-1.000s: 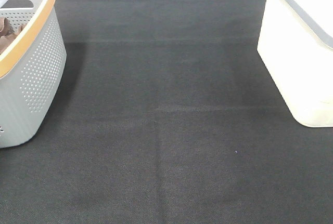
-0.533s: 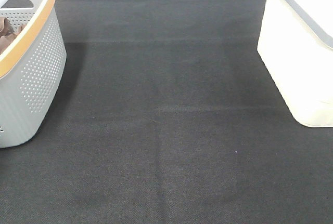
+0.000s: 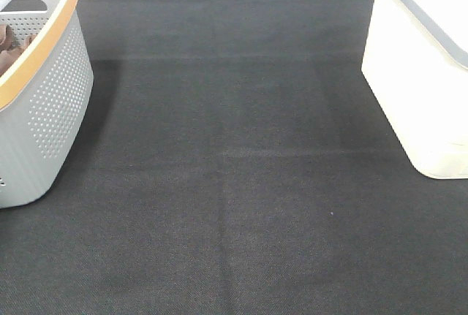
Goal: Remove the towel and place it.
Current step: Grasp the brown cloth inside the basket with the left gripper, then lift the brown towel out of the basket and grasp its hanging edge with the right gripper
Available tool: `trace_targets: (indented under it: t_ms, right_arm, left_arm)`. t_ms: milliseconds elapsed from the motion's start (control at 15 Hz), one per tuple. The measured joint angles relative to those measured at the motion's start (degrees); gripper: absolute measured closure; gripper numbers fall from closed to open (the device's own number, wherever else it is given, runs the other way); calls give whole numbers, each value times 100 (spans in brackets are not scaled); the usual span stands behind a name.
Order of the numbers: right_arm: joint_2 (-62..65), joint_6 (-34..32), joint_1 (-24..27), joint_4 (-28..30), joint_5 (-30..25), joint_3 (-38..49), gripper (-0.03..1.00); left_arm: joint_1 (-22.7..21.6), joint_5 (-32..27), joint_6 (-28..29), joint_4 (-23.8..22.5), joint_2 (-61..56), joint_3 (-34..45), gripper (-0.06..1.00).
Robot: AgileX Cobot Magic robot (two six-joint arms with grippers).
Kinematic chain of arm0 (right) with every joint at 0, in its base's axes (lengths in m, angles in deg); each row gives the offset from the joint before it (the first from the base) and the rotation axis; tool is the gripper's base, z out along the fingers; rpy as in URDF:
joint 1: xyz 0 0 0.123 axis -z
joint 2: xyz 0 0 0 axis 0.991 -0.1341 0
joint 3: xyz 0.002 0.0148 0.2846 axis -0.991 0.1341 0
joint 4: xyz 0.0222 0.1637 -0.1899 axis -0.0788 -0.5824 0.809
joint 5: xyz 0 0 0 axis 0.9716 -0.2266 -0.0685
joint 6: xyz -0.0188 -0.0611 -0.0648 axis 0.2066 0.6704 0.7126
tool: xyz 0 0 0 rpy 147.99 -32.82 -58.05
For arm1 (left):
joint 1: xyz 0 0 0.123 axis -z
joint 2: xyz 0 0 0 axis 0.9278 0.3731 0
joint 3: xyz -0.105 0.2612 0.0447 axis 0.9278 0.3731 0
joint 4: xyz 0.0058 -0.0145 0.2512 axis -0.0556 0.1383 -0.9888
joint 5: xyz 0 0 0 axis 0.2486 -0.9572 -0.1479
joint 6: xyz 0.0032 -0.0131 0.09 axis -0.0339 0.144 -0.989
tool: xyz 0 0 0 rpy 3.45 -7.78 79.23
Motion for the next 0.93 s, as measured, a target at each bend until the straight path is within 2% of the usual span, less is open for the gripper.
trace_targets:
  t_ms: [267,400,733,867,933]
  right_arm:
    - [0,0,0,0,0,0,24]
    - [0,0,0,0,0,0,24]
    - [0,0,0,0,0,0,24]
    - [0,0,0,0,0,0,25]
    - [0,0,0,0,0,0,26]
  left_arm:
    - [0,-791,-80,212,0,-894,94]
    - [0,-1318,-92,642,0,-1719,94]
    - [63,-1369,-166,2704,0,-3220,94]
    - [378,-940,-166,3272,0,-3782,94]
    - [556,-762,-166,3323,0,-3948,94]
